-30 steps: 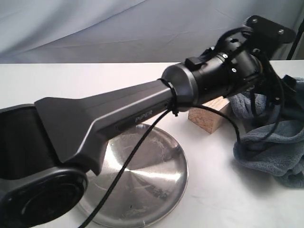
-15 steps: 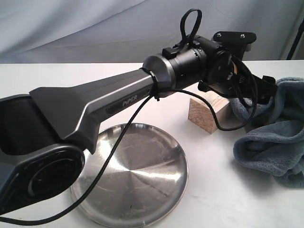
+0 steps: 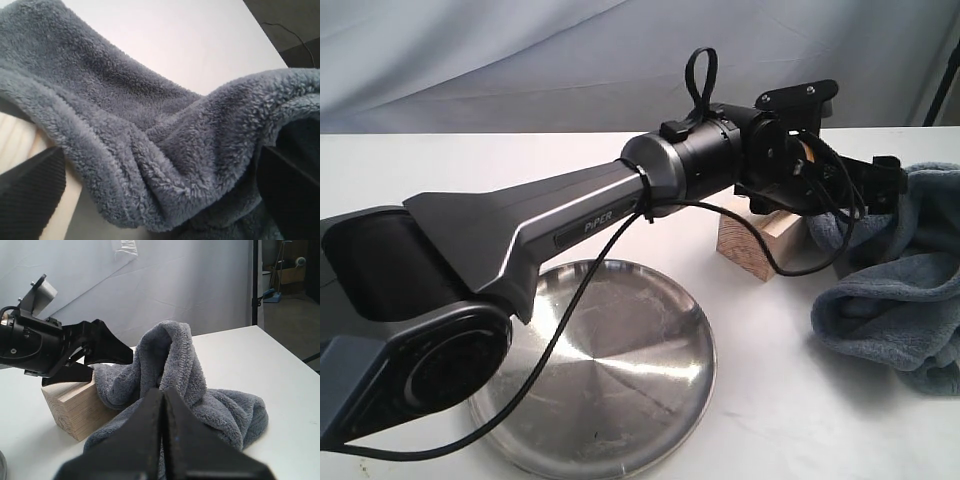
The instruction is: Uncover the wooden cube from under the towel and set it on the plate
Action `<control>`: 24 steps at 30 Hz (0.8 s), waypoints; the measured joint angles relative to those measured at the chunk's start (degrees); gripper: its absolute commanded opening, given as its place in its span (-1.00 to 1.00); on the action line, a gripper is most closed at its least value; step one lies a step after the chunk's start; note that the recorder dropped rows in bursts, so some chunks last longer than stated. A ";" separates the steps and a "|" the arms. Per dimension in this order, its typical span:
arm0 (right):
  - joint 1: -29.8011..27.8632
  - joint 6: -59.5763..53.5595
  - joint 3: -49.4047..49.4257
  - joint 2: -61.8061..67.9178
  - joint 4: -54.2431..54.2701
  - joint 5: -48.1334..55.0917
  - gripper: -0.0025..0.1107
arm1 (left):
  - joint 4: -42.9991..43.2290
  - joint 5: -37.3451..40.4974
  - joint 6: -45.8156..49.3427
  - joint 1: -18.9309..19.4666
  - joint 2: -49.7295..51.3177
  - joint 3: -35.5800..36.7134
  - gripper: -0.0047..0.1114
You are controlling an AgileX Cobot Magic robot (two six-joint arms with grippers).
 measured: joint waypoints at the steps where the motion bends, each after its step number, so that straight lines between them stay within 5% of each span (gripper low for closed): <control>1: 0.00 0.00 0.00 0.00 0.00 0.00 -0.96 | -0.37 0.00 0.00 0.00 0.09 0.00 0.75; 7: 0.00 0.00 0.00 0.00 0.00 0.00 -0.96 | -2.45 -0.24 0.00 0.00 0.44 0.00 0.09; 10: 0.00 0.00 0.00 0.00 0.00 0.00 -0.96 | -2.93 0.32 0.00 0.00 0.98 0.00 -0.06; 24: 0.00 0.00 0.00 0.00 0.00 0.00 -0.96 | -8.08 -2.15 1.11 0.00 1.49 0.00 -0.08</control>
